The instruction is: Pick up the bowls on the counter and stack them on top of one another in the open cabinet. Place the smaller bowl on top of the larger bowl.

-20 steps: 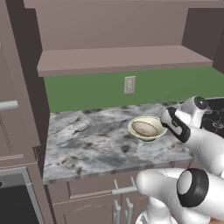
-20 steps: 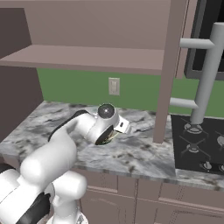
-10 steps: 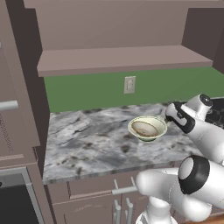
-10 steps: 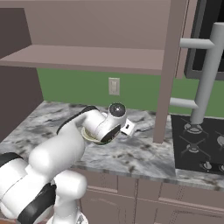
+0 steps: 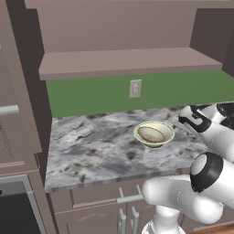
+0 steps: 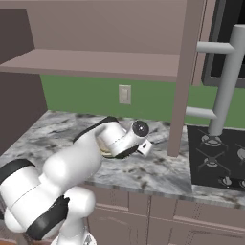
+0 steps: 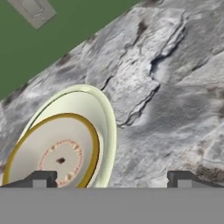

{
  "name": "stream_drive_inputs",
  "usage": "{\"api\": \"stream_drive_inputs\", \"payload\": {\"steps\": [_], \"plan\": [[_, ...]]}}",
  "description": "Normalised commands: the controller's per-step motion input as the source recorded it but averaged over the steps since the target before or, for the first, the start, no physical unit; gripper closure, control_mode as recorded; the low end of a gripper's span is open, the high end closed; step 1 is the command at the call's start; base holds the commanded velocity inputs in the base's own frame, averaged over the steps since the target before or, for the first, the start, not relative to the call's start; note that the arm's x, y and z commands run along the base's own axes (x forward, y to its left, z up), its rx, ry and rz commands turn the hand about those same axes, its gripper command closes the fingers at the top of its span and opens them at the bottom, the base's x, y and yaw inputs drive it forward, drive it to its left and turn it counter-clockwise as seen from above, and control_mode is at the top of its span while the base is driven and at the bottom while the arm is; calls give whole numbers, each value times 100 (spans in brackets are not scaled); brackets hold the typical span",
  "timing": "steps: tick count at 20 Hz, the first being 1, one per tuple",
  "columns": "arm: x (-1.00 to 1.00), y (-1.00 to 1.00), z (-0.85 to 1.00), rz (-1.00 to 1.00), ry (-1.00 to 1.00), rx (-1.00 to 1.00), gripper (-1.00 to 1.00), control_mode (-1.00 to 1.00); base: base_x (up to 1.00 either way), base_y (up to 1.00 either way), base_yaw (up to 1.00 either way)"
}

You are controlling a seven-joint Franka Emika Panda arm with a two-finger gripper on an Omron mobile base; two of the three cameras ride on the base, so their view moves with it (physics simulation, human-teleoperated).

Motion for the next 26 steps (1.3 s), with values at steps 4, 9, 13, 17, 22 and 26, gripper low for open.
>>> {"api": "stream_drive_inputs", "payload": {"steps": [4, 9, 13, 17, 22, 26], "plan": [[11, 11, -21, -4, 0, 6, -100, -100, 0, 0, 0], [10, 11, -20, -3, 0, 3, -100, -100, 0, 0, 0], [9, 13, -21, -4, 0, 1, -100, -100, 0, 0, 0], [11, 17, -18, -4, 0, 1, -100, -100, 0, 0, 0], [11, 19, -17, -5, 0, 0, -100, -100, 0, 0, 0], [11, 16, -19, -5, 0, 1, -100, -100, 0, 0, 0]]}}
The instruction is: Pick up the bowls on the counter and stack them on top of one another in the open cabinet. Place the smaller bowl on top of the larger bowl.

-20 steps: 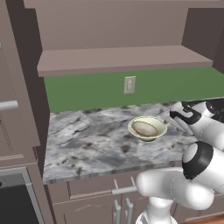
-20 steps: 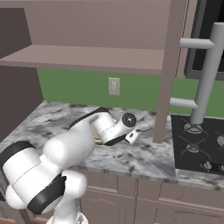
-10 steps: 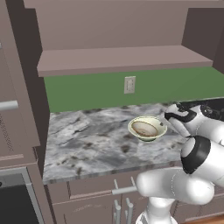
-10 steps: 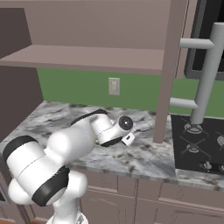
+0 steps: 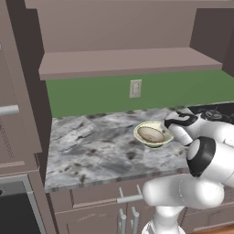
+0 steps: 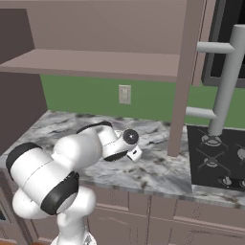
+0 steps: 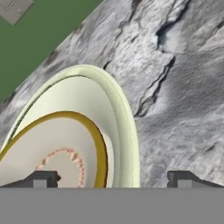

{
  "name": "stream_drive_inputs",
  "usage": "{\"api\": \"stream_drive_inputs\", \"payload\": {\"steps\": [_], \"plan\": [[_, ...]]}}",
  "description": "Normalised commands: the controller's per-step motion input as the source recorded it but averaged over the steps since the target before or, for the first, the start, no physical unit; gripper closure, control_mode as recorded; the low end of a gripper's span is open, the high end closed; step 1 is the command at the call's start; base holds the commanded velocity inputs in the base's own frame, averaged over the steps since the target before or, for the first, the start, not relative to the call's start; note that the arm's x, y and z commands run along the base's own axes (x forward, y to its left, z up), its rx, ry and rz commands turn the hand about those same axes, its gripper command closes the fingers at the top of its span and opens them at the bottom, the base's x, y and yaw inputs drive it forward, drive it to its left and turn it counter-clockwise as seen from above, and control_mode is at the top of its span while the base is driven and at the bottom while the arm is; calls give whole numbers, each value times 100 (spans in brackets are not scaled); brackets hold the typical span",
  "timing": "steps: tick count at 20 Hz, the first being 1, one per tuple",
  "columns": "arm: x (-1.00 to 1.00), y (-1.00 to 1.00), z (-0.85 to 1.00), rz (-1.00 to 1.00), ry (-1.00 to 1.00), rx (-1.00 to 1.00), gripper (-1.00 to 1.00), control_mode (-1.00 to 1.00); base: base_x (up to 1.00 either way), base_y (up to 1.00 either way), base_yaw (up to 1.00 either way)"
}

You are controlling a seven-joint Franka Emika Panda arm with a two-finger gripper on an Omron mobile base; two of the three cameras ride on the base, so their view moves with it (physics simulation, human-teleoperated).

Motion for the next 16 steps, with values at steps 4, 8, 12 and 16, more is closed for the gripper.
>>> {"api": "stream_drive_inputs", "payload": {"steps": [4, 8, 12, 16], "plan": [[12, 12, -19, -5, 0, 0, -100, -100, 0, 0, 0], [6, 1, -5, -1, 1, 0, -100, -100, 0, 0, 0], [0, 0, 0, 0, 0, 0, 100, -100, 0, 0, 0], [0, 0, 1, 0, 0, 0, 100, -100, 0, 0, 0]]}}
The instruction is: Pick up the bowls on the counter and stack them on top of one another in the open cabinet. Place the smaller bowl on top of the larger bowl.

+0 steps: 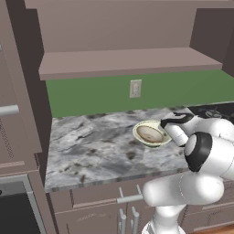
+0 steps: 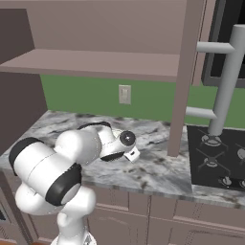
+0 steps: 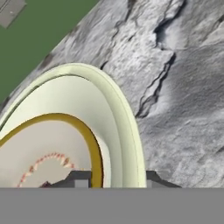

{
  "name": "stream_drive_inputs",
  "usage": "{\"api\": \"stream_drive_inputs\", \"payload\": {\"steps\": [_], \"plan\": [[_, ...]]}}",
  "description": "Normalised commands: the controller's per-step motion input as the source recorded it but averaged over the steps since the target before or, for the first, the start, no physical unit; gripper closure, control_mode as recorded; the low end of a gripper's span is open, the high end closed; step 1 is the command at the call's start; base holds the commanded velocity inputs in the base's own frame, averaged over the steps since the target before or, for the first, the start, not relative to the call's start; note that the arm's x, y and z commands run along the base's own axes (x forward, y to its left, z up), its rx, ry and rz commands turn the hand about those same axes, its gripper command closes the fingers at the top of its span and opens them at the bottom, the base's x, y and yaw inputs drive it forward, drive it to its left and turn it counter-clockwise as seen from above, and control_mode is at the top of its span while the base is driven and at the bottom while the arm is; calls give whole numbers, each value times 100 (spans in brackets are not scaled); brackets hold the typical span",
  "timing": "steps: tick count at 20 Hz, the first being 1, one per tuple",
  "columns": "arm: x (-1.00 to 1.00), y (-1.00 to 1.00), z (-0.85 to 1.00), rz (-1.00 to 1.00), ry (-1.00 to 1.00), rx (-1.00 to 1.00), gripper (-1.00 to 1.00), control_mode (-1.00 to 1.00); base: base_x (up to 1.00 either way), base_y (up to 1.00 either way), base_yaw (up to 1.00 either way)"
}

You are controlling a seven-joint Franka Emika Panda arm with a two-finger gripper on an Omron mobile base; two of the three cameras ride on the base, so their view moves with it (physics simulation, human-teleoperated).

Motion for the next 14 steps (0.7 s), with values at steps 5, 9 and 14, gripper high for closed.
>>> {"api": "stream_drive_inputs", "payload": {"steps": [5, 9, 14], "plan": [[0, 0, 27, -2, 0, 1, 100, -100, 0, 0, 0], [0, 1, 53, -4, 0, 0, 100, -100, 0, 0, 0], [0, 0, 59, -4, 0, 0, 100, -100, 0, 0, 0]]}}
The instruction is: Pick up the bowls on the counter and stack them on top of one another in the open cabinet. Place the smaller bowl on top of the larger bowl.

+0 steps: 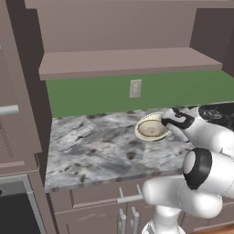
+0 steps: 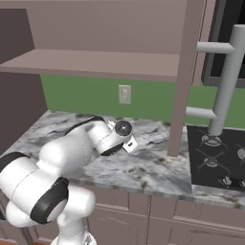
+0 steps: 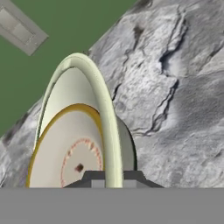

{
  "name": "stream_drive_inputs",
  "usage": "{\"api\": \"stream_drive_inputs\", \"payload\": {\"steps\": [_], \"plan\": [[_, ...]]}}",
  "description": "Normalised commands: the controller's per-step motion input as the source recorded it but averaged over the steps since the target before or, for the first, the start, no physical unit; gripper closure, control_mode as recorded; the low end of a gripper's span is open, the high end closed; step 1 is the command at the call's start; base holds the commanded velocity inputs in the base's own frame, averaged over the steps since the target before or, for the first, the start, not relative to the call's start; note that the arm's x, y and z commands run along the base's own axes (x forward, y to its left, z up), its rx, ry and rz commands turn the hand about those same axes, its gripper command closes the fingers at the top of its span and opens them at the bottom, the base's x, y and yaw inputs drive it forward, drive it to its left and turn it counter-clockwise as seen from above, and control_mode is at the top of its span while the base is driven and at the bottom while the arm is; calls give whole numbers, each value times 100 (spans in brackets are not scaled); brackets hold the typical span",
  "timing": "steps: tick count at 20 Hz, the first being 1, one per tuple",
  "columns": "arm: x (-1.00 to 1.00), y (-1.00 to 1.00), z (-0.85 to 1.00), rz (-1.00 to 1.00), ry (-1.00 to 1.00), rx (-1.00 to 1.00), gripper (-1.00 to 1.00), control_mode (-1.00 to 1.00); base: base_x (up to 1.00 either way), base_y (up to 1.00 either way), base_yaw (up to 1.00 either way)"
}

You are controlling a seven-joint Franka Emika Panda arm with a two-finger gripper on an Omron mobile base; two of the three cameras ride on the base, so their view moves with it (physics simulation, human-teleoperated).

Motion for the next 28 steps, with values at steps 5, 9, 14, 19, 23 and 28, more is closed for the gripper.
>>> {"api": "stream_drive_inputs", "payload": {"steps": [5, 9, 14, 19, 23, 28], "plan": [[-7, 0, 63, -3, 2, 0, 100, -100, 0, 0, 0], [-23, 0, 70, 0, 7, 4, 100, -100, 0, 0, 0], [-29, 0, 75, 0, 6, 7, 100, -100, 0, 0, 0], [-40, 0, 72, 0, 6, 6, 100, -100, 0, 0, 0], [-56, 4, 56, 2, 9, 3, 100, -100, 0, 0, 0], [-60, 12, 54, 4, 10, 1, 100, -100, 0, 0, 0]]}}
